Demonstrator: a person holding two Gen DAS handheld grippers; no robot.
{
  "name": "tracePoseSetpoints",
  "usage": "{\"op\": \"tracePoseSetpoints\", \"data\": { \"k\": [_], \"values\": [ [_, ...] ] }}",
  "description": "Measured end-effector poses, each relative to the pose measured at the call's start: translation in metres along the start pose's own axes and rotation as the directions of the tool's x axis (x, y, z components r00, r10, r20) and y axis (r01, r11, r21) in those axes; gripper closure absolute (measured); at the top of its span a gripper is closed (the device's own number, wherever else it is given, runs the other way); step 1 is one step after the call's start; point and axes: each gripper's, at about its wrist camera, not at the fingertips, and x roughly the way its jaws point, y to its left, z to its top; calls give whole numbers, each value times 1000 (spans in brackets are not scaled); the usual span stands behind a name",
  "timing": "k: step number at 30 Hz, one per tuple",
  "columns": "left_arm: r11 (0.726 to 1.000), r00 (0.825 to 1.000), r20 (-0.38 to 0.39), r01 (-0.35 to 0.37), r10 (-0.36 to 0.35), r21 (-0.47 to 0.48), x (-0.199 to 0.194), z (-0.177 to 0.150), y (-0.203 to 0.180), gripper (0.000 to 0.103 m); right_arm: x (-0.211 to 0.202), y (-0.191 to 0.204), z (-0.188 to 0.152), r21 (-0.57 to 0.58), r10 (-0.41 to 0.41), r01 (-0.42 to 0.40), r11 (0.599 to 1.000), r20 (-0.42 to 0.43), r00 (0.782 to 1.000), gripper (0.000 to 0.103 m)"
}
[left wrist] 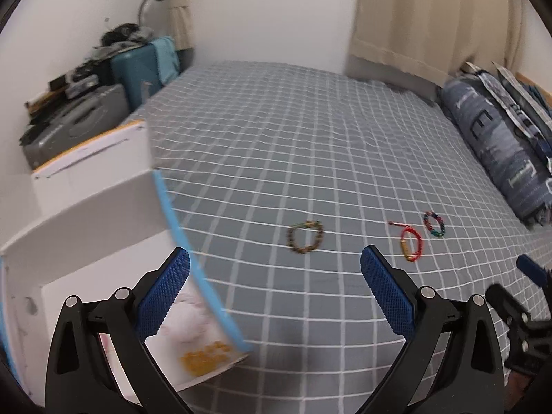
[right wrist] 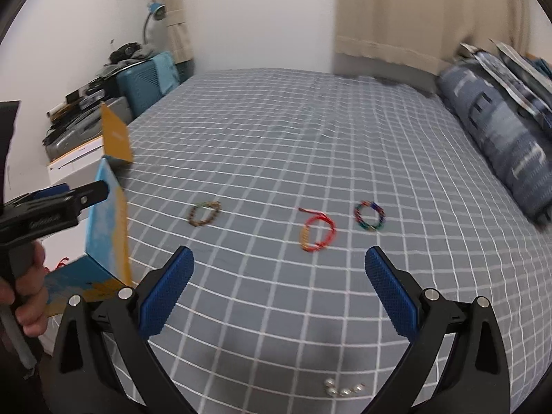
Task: Organize jewelry
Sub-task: 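Move both tools away from the box back over the bed, then approach the wooden bead bracelet with left tool while right tool approaches pearl earrings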
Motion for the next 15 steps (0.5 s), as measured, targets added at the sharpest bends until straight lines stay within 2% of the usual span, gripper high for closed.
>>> {"op": "tracePoseSetpoints", "data": {
  "k": [7, 10, 15],
  "values": [
    [998, 996, -55, 66, -65, 23, 43, -2, -37, 6, 7, -33, -35, 41, -42, 43, 998, -42, 998, 8],
    [997, 994, -78, 74, -71, 29, 64, -2, -45, 6, 11, -45, -50, 47, -59, 62, 997, -63, 996, 8],
    [999, 993, -108, 44, -40, 33, 101, -2, -52, 6, 15, -62, -76, 76, -65, 73, 994, -99, 993, 8]
  ]
}}
